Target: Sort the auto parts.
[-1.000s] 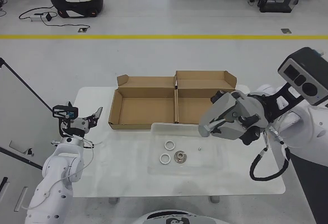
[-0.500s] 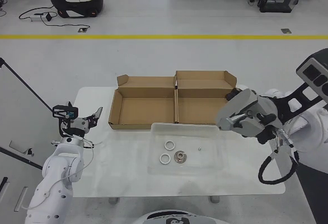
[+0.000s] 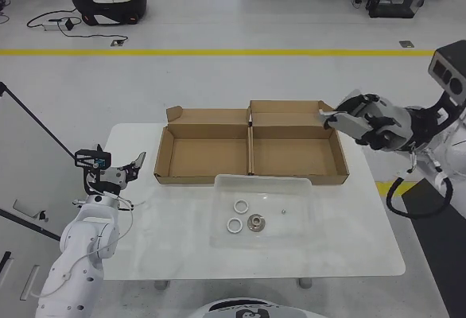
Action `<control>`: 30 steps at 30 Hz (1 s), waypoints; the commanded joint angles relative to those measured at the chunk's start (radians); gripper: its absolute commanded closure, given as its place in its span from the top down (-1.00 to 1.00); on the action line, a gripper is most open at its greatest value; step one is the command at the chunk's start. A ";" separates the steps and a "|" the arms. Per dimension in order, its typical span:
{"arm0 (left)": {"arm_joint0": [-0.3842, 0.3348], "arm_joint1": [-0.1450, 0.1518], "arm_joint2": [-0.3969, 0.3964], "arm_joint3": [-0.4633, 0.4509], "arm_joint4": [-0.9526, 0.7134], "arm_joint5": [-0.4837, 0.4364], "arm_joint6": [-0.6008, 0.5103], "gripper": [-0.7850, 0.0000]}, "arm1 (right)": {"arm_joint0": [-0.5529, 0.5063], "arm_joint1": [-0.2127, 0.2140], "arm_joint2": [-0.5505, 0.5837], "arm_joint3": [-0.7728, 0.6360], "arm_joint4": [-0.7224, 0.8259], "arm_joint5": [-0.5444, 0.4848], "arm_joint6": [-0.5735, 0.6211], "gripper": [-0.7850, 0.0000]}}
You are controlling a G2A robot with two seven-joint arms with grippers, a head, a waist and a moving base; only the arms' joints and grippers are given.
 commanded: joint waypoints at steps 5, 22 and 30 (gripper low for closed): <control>0.000 0.000 0.000 0.000 0.000 0.000 0.000 1.00 | 0.073 -0.008 0.007 0.091 0.192 0.000 0.284 -1.00; 0.000 0.000 0.000 0.000 0.000 0.000 0.000 1.00 | 0.403 -0.203 -0.271 0.426 0.322 0.054 0.701 -1.00; 0.000 0.000 0.000 0.000 0.000 0.000 0.000 1.00 | 0.520 -0.277 -0.406 0.545 0.272 0.119 0.766 -1.00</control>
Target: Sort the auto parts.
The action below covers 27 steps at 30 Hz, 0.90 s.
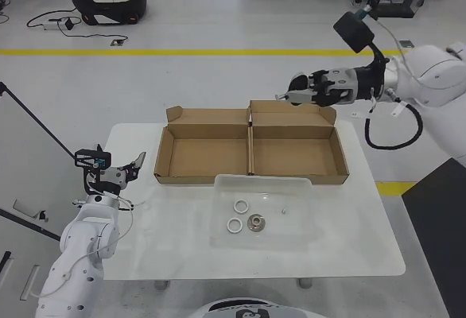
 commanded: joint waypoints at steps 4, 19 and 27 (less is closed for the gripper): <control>0.000 0.000 0.000 0.000 0.000 0.000 0.000 1.00 | 0.030 -0.014 -0.036 0.012 -0.005 0.006 0.006 -1.00; 0.000 0.000 0.000 0.000 0.000 0.000 0.000 1.00 | 0.030 -0.014 -0.036 0.012 -0.005 0.006 0.006 -1.00; 0.000 0.000 0.000 0.000 0.000 0.000 0.000 1.00 | 0.019 -0.022 -0.020 -0.017 -0.219 0.225 -0.049 -1.00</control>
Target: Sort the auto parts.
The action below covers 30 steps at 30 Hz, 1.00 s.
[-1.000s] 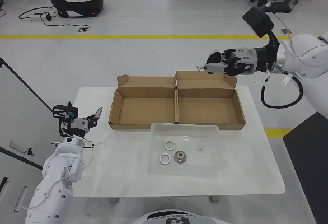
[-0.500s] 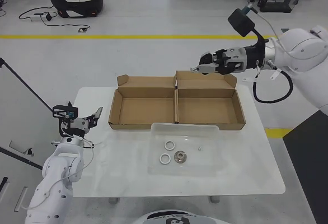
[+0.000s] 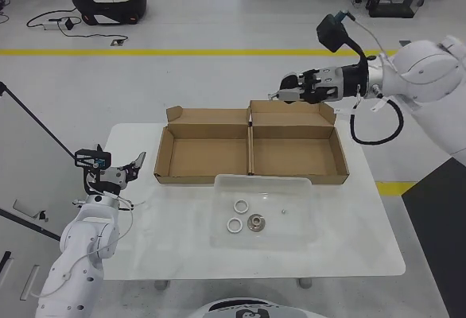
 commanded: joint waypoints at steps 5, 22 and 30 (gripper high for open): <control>0.000 0.000 0.000 0.000 0.000 0.000 0.000 1.00 | 0.014 -0.028 -0.018 0.021 -0.124 0.151 0.027 -1.00; 0.000 0.000 0.000 0.000 0.000 0.000 0.000 1.00 | 0.219 -0.291 -0.203 0.353 -0.414 0.251 0.202 -1.00; 0.000 0.000 0.000 0.000 0.000 0.000 0.000 1.00 | 0.235 -0.438 -0.282 0.570 -0.502 0.289 0.231 -1.00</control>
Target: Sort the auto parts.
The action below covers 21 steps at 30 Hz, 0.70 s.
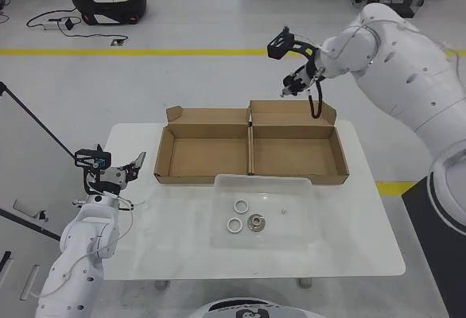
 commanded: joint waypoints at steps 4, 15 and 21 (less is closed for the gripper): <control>0.000 0.000 0.000 0.000 0.000 0.000 0.000 1.00 | -0.014 -0.077 -0.027 0.130 -0.038 0.029 -0.005 -1.00; 0.000 0.000 0.000 0.000 0.000 0.000 0.000 1.00 | -0.084 -0.197 -0.029 0.369 -0.127 0.083 0.001 -1.00; 0.000 0.000 0.000 0.000 0.000 0.000 0.000 1.00 | -0.114 -0.235 -0.030 0.461 -0.150 0.094 -0.009 -1.00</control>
